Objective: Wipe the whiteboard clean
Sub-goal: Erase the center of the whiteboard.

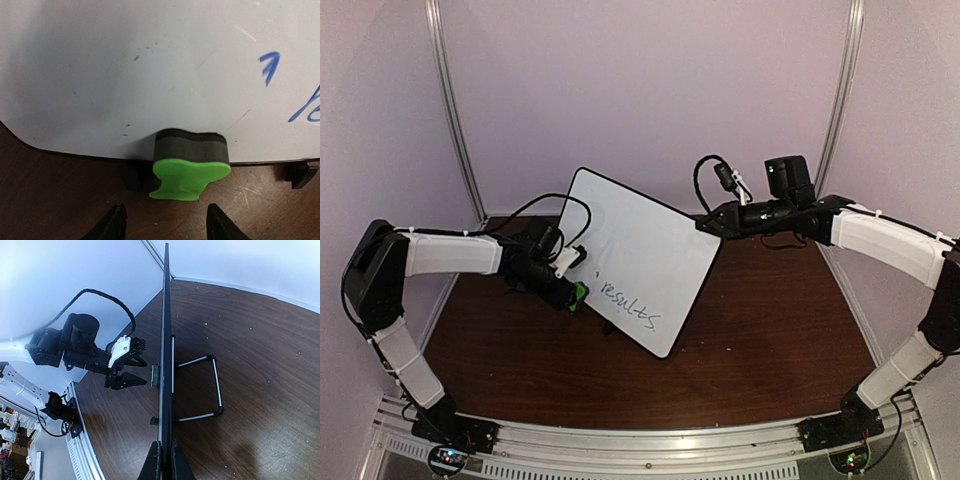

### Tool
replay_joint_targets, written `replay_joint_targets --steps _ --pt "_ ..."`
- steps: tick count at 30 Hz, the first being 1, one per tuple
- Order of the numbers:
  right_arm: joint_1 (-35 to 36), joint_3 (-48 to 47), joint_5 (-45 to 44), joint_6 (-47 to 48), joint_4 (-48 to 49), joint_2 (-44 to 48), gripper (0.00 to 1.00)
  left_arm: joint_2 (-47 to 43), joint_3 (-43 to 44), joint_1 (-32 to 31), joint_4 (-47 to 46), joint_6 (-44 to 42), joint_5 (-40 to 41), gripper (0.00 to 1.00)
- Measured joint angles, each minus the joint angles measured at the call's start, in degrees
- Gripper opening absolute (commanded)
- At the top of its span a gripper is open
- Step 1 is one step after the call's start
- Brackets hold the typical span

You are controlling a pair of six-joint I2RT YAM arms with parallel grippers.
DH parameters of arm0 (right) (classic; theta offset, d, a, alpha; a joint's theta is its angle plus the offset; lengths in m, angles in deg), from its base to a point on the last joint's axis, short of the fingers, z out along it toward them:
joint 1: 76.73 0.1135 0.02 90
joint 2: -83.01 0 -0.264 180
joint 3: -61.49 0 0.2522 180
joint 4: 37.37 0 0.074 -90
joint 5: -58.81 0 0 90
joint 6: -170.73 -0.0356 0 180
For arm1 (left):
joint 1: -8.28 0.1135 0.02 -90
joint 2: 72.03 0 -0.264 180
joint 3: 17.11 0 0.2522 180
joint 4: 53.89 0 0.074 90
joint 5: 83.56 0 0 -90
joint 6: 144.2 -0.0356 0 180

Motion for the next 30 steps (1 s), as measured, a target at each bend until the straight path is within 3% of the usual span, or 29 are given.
replay_joint_targets --steps 30 --pt "0.0 0.0 0.1 0.0 0.1 0.0 0.0 5.4 0.8 1.0 -3.2 -2.8 -4.7 0.5"
